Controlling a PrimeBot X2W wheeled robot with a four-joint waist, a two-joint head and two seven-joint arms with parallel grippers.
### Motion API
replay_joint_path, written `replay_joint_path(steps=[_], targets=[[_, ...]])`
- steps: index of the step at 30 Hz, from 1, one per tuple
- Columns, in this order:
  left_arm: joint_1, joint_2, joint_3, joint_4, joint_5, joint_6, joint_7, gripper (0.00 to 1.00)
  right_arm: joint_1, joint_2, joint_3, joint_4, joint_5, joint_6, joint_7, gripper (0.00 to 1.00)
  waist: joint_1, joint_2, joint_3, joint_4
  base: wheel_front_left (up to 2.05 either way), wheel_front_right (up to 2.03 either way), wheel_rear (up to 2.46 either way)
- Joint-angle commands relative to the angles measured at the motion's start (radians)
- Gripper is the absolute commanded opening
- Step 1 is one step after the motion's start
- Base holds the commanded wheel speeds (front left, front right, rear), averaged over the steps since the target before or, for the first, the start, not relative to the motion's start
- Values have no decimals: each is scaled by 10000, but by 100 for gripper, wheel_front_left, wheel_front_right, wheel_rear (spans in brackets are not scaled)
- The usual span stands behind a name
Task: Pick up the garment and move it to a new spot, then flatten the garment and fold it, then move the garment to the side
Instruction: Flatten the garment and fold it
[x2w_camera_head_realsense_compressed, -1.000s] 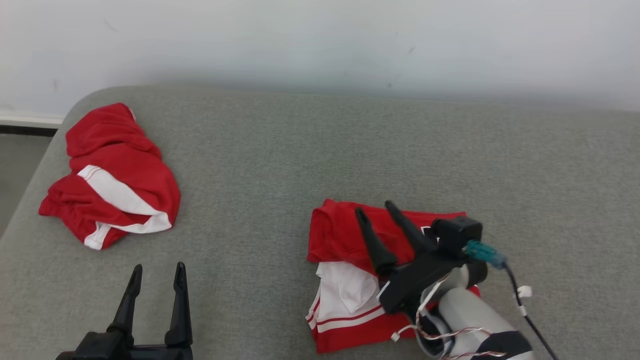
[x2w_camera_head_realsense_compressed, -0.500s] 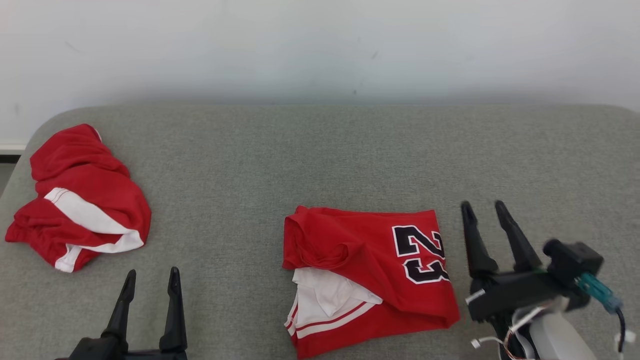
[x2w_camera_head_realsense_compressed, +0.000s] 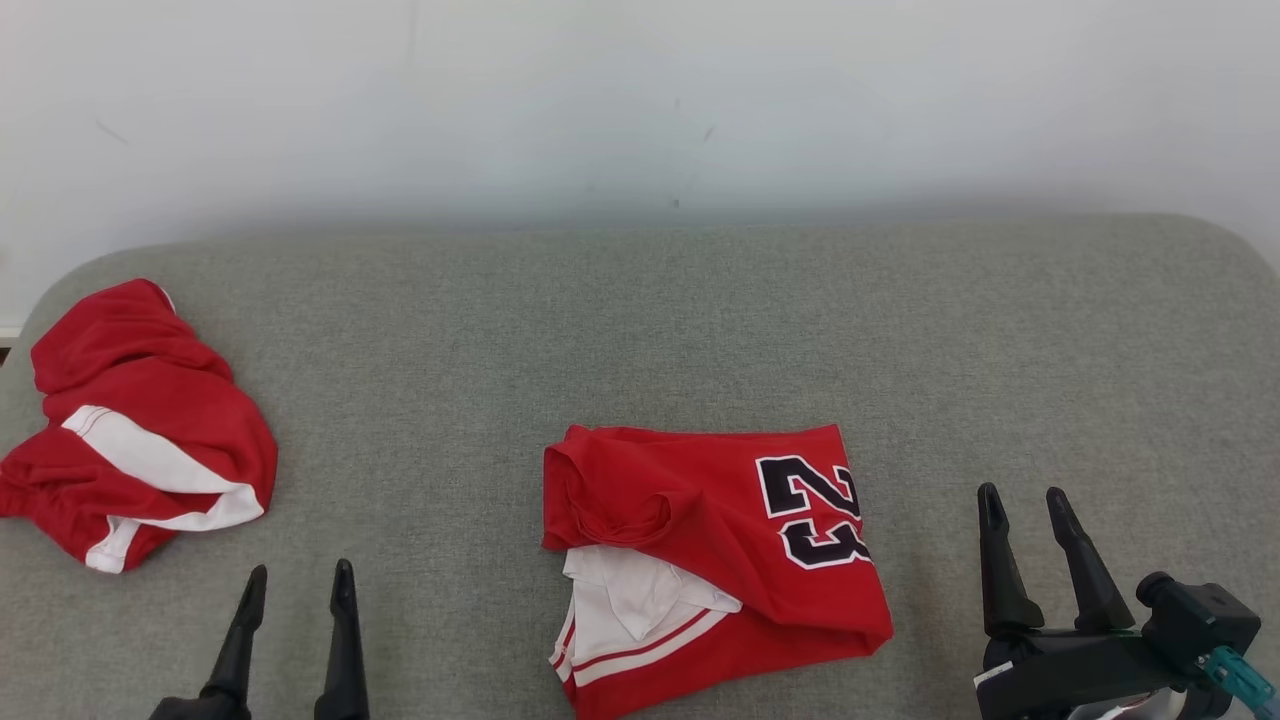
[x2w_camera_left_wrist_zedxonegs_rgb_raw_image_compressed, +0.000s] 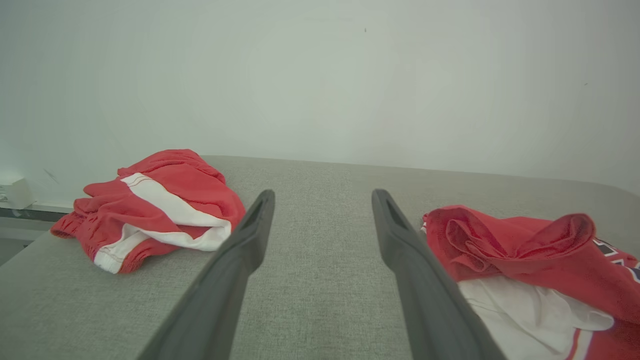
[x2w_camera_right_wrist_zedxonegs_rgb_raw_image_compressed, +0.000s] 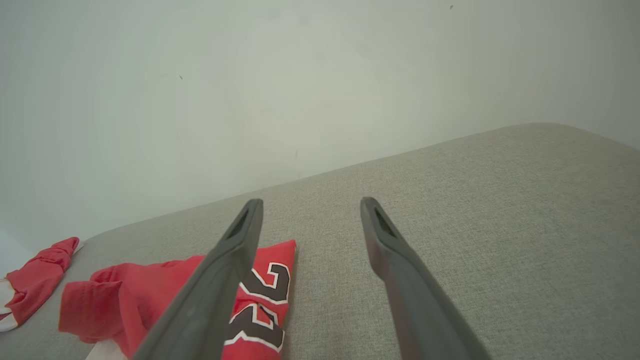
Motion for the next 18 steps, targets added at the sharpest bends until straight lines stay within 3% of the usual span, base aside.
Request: replay_joint_path(steps=[1,7,18], targets=[[-13,25,-86,16,-3,16,-31,100,101,27,-34,-42,-57,-19,0,100,1,0,21,-39,0,0,0],[-605,213,-1110,191,-22,17,-31,100,3,94,49,-30,-251,-19,0,100,1,0,138,-182,0,0,0],[-1982,802,-3972,1234,-497,19,-31,100,-258,166,165,146,-303,-19,-1,100,1,0,476,-877,0,0,0]])
